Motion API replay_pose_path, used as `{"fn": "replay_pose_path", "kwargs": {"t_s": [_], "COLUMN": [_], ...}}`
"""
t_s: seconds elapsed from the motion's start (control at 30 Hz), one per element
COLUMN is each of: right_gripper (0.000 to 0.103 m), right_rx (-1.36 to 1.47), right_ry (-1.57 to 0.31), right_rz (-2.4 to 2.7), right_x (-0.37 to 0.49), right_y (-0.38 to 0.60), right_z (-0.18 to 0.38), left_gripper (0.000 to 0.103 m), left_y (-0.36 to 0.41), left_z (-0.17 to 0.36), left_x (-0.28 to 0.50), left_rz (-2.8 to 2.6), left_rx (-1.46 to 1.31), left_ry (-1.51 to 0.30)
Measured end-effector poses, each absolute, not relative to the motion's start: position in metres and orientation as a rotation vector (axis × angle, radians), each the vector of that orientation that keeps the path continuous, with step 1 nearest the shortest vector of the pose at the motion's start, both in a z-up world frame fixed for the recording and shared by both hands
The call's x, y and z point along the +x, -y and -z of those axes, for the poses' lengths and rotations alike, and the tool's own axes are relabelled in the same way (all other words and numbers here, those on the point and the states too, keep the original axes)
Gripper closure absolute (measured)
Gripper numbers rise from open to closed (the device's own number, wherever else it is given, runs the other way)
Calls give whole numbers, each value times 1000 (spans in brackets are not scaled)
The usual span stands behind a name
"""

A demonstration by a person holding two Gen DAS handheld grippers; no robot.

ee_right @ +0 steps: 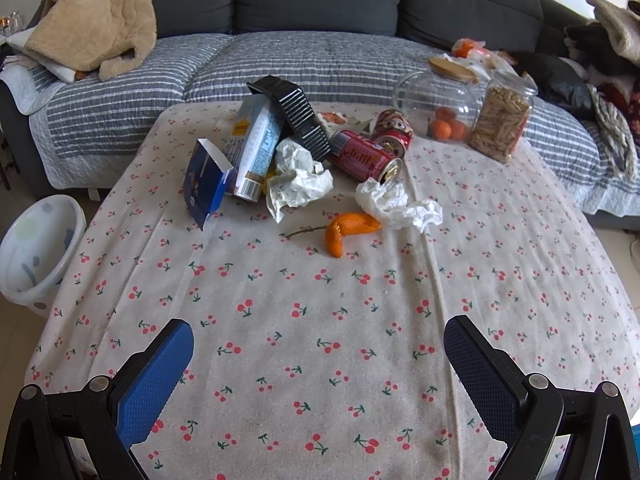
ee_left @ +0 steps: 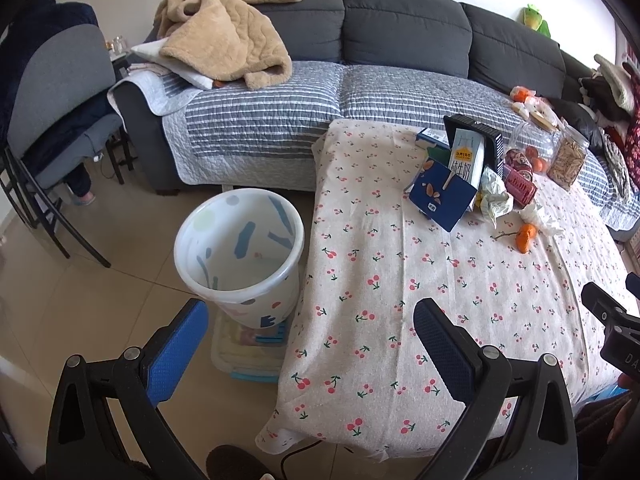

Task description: Collect trash

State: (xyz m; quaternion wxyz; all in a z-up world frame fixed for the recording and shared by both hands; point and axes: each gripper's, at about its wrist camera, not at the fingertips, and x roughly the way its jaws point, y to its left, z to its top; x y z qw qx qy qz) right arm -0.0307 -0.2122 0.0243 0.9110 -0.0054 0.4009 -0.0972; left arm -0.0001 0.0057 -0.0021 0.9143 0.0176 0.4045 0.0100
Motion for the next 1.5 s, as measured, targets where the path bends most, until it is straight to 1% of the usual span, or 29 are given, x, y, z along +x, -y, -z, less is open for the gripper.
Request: {"fn": "replay_pose_path", "kwargs": {"t_s": [0.13,0.23,0.37,0.5,0.67,0.77,0.83,0.87,0.97,1.03,1.13,1.17,1.2,1.23,1.37,1.43,1.5], "right_gripper": [0,0,0,0,0,0,0,0,0,0,0,0,0,0,0,0,0], "right_rx": [-19,2,60,57,80,154,193,223,186,136,128,142,159,168,163,159,161], "right_ry": [-823,-837,-883,-935,-1018,-1016,-1106,-1119,-1097,-1070,-1055,-1059,-1063,-1071,-1086,-1089,-1091], "right_rz": [201,198,170,179,220,245,264,244,231,232,217,210,203,201,209,210,209], "right_x": [-31,-26,-10,13,40,42,46,49,54,57,60,61,63,64,68,69,69], "right_y": [214,223,243,266,304,329,340,343,344,342,344,346,348,350,351,350,350], "right_z": [-32,-45,-62,-69,-54,-32,-13,-7,-9,-12,-11,-10,-7,-6,-2,-2,-1], "left_gripper": [0,0,0,0,0,1,4,4,9,17,25,26,30,37,42,52,58], "left_y": [-9,0,19,43,58,71,80,83,87,87,89,90,91,91,91,94,97], "left_z": [0,-5,-6,4,28,43,51,55,69,79,91,94,97,100,103,100,97], "left_x": [8,22,55,97,145,173,188,196,217,228,241,244,246,249,249,248,246], "left_rz": [29,78,132,193,217,240,245,250,285,304,331,332,329,326,327,343,356], "left_rx": [-39,-42,-46,-44,-162,-241,-274,-298,-416,-498,-585,-600,-609,-613,-617,-589,-556], "left_ry": [-850,-873,-912,-996,-1077,-1120,-1118,-1118,-1128,-1137,-1142,-1138,-1137,-1139,-1133,-1126,-1123]}}
